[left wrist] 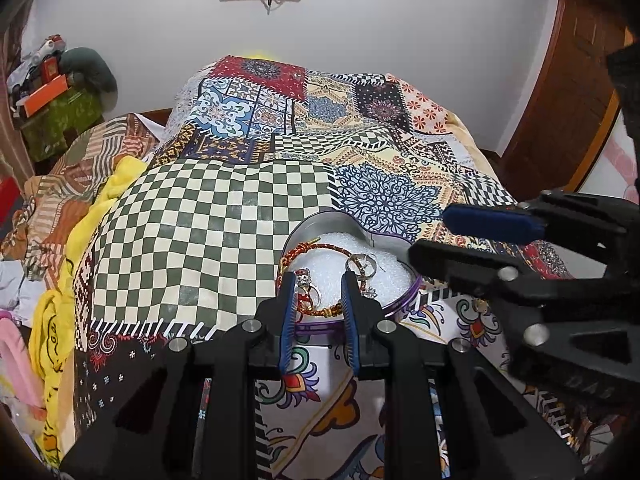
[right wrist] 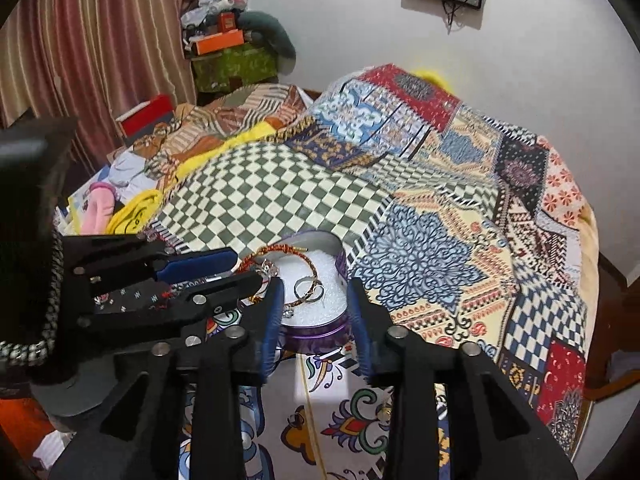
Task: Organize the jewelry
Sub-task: 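Withdraw the left gripper from the tin while the right gripper moves to a small ring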
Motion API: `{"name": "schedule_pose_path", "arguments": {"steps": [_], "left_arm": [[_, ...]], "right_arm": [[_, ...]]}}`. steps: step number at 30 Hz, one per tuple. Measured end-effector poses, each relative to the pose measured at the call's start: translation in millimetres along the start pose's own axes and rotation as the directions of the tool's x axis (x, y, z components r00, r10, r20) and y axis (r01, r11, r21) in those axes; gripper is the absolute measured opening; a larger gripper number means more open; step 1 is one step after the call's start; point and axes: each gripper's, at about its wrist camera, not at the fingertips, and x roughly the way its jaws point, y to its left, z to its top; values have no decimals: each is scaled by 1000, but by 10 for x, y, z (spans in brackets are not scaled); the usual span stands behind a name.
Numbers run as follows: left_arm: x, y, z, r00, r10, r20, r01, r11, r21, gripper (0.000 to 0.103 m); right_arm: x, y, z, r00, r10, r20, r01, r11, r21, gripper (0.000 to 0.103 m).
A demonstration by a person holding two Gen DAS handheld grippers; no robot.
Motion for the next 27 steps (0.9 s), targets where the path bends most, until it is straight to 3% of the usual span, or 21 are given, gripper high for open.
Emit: {"name": "schedule_pose_path", "arguments": {"steps": [8,12,16,27], "left_arm": [[-272,-65,25,999,8,38,-8,1000,6,21],[-452,-127,31,998,11,65,-12,1000,15,31],[-624,-208,6,997,9,83,-12,999,34,31],[-657,-390,-165,999,-12,39,9,998,59,32]], "right_arm": [[-308,-47,-19,998,-15,55,14,1000,27,31],[-455,-64,-60,997,-30,78,27,999,41,31],[-592,-129,-131,995,-35,89,28,997,69,31],[-767,-389,-411,995,-67,76,55,988,147,31]]}}
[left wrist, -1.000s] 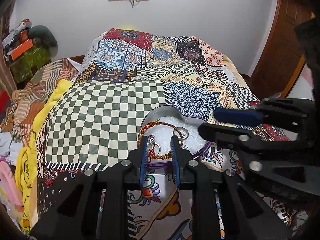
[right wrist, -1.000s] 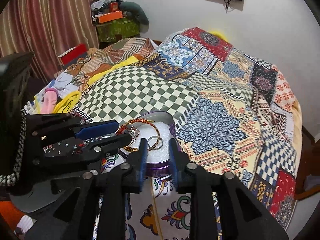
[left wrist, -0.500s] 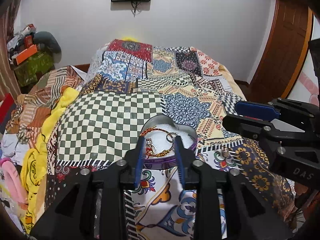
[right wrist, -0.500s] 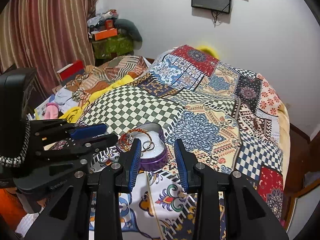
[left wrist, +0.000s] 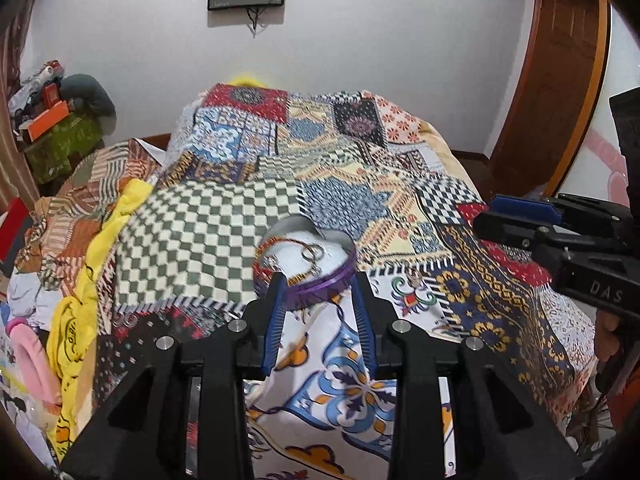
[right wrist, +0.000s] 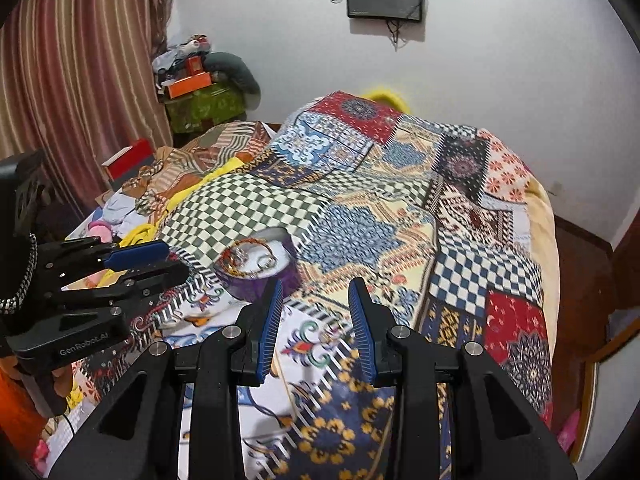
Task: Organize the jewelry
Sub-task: 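Withdraw the left gripper from the tin while the right gripper moves to a small ring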
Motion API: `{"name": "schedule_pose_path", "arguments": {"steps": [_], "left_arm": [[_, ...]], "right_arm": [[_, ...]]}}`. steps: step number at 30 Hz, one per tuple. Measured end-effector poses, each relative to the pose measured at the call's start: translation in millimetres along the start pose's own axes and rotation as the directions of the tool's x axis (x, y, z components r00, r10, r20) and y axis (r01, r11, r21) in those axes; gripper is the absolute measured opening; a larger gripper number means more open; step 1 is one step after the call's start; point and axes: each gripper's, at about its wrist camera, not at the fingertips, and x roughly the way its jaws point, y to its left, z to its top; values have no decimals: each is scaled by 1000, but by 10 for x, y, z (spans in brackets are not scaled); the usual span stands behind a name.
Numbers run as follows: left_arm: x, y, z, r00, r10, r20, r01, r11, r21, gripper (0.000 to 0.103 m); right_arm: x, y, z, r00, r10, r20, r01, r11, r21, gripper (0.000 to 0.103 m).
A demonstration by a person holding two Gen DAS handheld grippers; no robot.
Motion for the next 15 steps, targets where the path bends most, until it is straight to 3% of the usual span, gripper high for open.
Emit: {"name": "schedule_pose_path", "arguments": {"steps": [6,15], "left_arm": [[211,-155,-120,997,-21,-71,23,999,22,32],[434,-216,-182,993,-31,-111,34,999,21,32]], "right_arm": [[62,-176,-154,999,1,-43,1,999,43,31],[338,-207,-347,990,34,-134,-28,998,48,31]]}}
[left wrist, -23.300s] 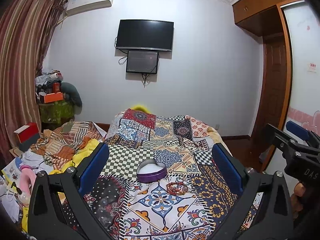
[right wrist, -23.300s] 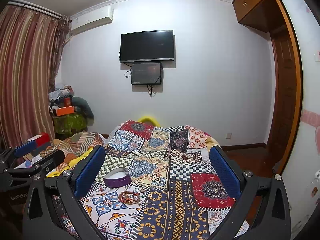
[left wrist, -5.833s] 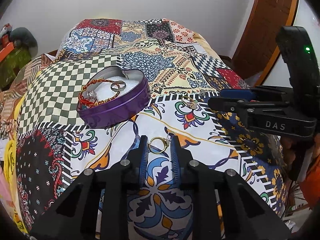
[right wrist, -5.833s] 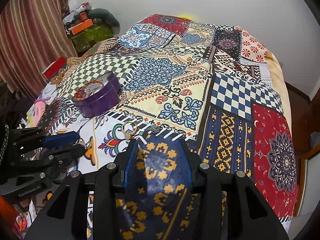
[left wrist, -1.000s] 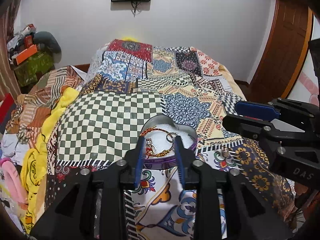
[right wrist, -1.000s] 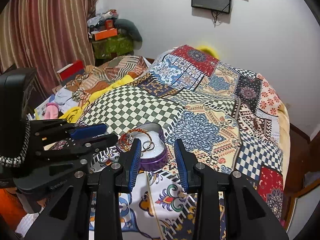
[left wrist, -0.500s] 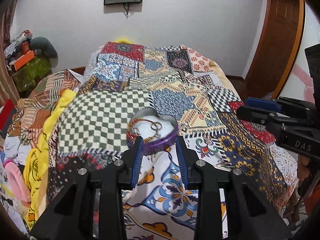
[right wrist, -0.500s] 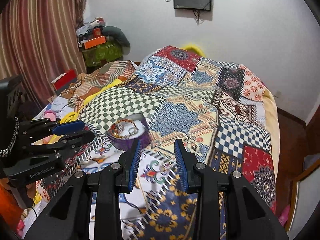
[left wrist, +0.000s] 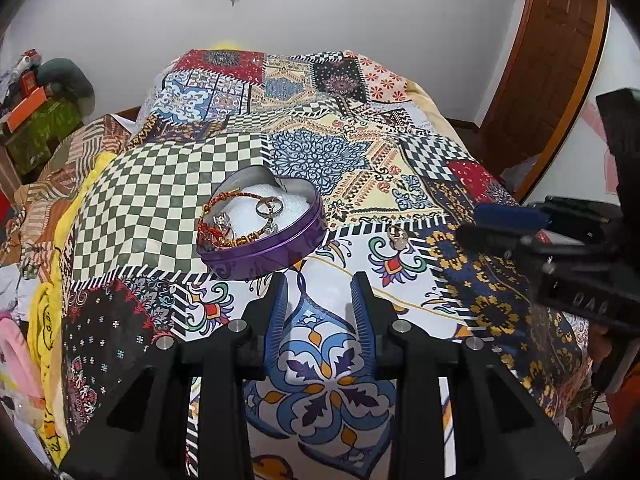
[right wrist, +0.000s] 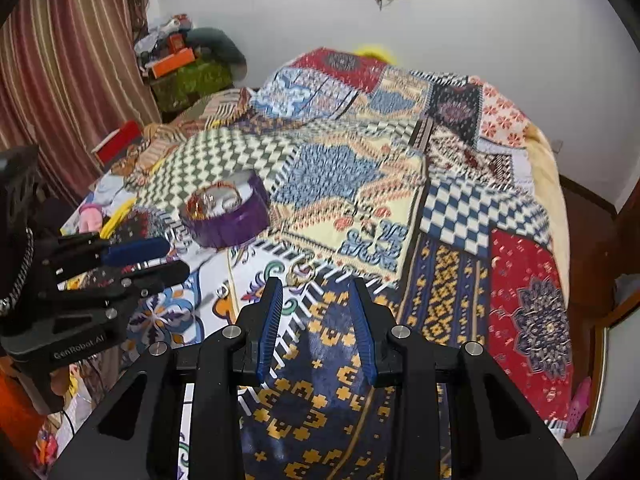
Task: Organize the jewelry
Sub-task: 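Withdraw the left gripper from the tin while the right gripper moves to a small ring, then close the right gripper on the small ring on the cloth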
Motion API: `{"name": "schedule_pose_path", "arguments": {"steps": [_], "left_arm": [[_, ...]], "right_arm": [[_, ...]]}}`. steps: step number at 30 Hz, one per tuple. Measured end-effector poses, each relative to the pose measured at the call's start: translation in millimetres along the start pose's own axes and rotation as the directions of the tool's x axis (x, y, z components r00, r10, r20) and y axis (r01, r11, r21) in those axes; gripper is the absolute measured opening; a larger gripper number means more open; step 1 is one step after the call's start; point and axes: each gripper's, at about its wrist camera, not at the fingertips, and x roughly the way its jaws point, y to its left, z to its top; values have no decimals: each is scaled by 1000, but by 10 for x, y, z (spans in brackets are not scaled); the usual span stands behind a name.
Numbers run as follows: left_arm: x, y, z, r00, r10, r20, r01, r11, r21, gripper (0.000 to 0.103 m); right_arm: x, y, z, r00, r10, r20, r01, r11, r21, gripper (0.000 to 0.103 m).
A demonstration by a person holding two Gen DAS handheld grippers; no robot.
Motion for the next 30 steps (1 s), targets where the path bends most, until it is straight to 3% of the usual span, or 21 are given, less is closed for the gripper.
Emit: {"name": "schedule_pose_path", "arguments": {"steps": [12,16,22,30], "left_arm": [[155,138,-14,1000,-1,-19,0,1000,-18,32],[188,122,-21,1000,-13,-24,13,1000,-24,32],[209,46,-35,999,-36,-27,36,999,-23,32],[240,-120,-69,997,-65,-48,66,998,17,32]], "right_arm": [[472,66,69,996,43,-83,-45,998,-34,31],[498,105,54,997,28,-73,-34,996,-82,31],[499,25,54,998,10,-58,-13,998,-62,10],[391,-10,13,999,7,-35,-9,999,-53,9]]}}
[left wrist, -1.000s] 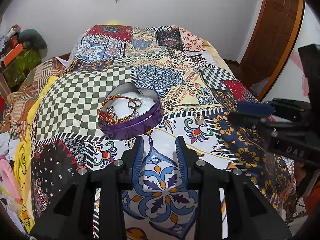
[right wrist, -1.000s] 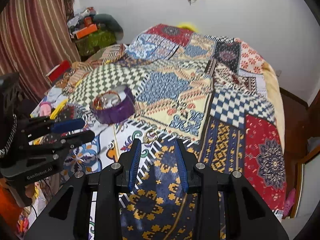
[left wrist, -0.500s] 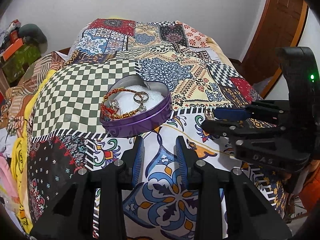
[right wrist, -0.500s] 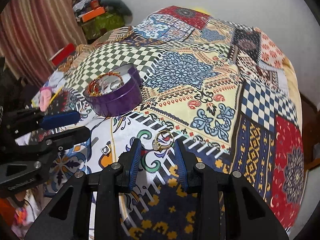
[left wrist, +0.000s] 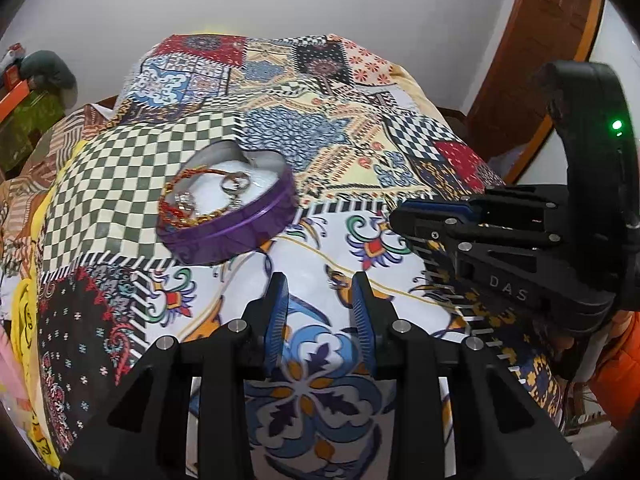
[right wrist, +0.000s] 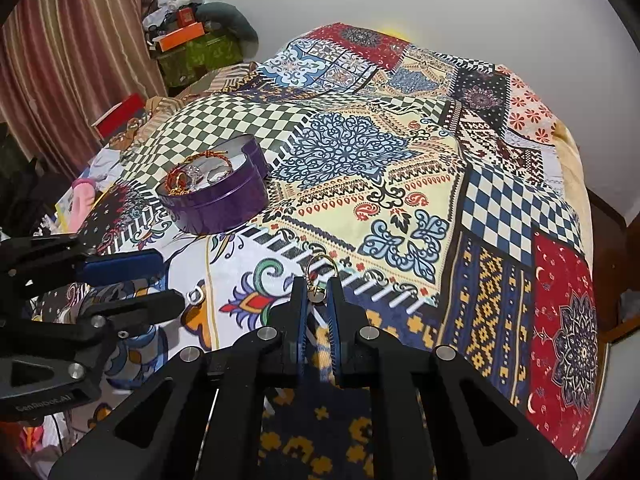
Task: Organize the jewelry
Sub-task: 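Close the right gripper on the small ring on the cloth, then carry the ring in the right gripper over the heart tin and release it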
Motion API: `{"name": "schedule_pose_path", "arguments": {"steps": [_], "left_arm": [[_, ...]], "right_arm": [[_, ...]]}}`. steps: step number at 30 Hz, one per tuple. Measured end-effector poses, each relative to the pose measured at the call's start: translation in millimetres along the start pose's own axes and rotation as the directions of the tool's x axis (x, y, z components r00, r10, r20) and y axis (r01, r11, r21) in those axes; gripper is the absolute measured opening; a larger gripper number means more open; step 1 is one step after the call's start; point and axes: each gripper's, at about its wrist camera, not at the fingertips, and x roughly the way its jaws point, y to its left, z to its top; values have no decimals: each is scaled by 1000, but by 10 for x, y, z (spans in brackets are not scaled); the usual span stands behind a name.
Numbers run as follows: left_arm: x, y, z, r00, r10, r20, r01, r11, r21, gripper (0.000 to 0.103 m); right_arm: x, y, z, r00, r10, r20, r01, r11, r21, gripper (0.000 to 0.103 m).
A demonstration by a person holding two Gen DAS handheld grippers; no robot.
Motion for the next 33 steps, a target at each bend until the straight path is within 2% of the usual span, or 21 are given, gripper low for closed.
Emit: {"name": "schedule_pose_path", "arguments": {"steps": [2,4,6,9,22,33], "left_arm": [[24,-40,-2,1000,3,2,-3,1000,10,31],[47,-79,0,1000,10,7,-10,1000,22,23],[86,-93,11,1000,19,6,-19,1000,25,20],[130,-108,24,1000,16,6,-16,1000,23,7],[-99,17,33,997,40,65,-40,999,-9,7],[-440,242,118,984,95,151,-89,995,-48,7]], "right_arm": [[-42,-15,-13,1000,4,7,-4,1000,7,9],[-88,-24,-29,1000,8,16,-8,1000,13,9],[-123,-28,-36,1000,12,23,-12,1000,18,9],[-168,-34,-44,999,16,32,-17,1000,20,9],[-317,48,37,997,30,75,-31,999,15,9],[-495,263,215,989,50,139,-49,999,-10,9]]}}
